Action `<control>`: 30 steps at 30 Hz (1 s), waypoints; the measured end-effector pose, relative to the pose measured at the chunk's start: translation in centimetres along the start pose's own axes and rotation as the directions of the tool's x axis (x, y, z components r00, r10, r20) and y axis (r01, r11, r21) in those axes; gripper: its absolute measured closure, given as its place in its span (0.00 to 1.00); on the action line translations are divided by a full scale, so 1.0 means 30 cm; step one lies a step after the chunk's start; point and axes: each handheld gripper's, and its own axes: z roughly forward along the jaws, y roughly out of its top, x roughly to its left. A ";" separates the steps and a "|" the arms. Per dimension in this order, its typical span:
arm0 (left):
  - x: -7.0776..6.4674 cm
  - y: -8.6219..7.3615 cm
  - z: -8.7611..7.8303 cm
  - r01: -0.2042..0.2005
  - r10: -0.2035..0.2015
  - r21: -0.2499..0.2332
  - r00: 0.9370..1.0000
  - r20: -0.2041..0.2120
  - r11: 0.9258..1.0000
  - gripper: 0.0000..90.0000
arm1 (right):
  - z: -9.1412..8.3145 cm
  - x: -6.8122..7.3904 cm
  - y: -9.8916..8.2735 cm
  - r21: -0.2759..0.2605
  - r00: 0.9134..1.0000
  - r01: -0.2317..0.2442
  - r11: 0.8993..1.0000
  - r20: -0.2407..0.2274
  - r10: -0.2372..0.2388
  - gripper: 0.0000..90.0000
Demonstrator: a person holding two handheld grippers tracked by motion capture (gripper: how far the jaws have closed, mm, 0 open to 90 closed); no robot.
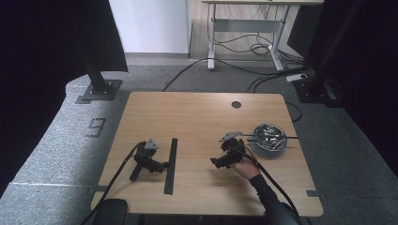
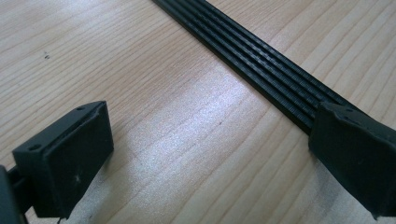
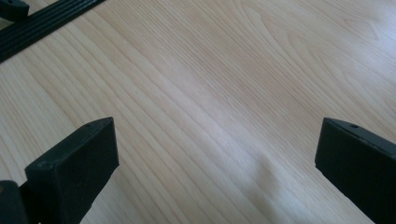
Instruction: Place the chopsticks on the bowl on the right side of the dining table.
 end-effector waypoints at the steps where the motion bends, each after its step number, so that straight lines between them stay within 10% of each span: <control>1: 0.001 0.000 0.000 -0.004 0.004 0.001 1.000 0.000 1.000 0.00 | 0.009 0.006 0.012 0.000 1.000 0.005 1.000 0.000 -0.005 0.00; 30: 0.000 0.000 0.000 -0.001 0.001 -0.002 1.000 0.000 1.000 0.00 | 0.249 0.227 0.215 0.037 0.993 0.098 0.994 -0.063 -0.096 0.00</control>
